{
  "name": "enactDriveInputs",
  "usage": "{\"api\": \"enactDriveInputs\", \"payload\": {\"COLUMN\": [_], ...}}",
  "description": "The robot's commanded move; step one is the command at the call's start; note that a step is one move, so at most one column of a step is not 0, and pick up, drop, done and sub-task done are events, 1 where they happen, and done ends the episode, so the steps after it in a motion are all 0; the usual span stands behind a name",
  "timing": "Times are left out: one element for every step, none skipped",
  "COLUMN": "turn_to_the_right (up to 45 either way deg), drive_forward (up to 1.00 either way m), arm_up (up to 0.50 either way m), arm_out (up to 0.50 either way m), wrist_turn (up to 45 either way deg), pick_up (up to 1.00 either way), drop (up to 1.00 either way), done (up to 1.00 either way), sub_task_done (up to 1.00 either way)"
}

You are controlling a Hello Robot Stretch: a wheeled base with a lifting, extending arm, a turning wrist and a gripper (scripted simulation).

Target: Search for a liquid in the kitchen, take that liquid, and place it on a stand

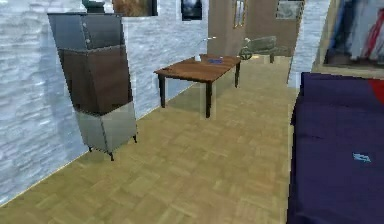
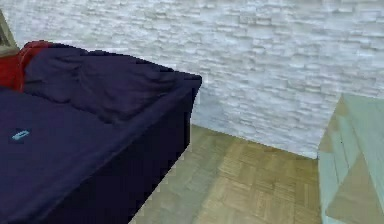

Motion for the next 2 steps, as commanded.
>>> {"api": "enactDriveInputs", "payload": {"turn_to_the_right": [0.0, 24.0], "drive_forward": [0.65, 0.0], "arm_up": [0.0, 0.0], "arm_out": [0.0, 0.0], "wrist_turn": [0.0, 0.0], "pick_up": [0.0, 0.0], "drop": [0.0, 0.0], "done": [0.0, 0.0], "sub_task_done": [0.0, 0.0]}}
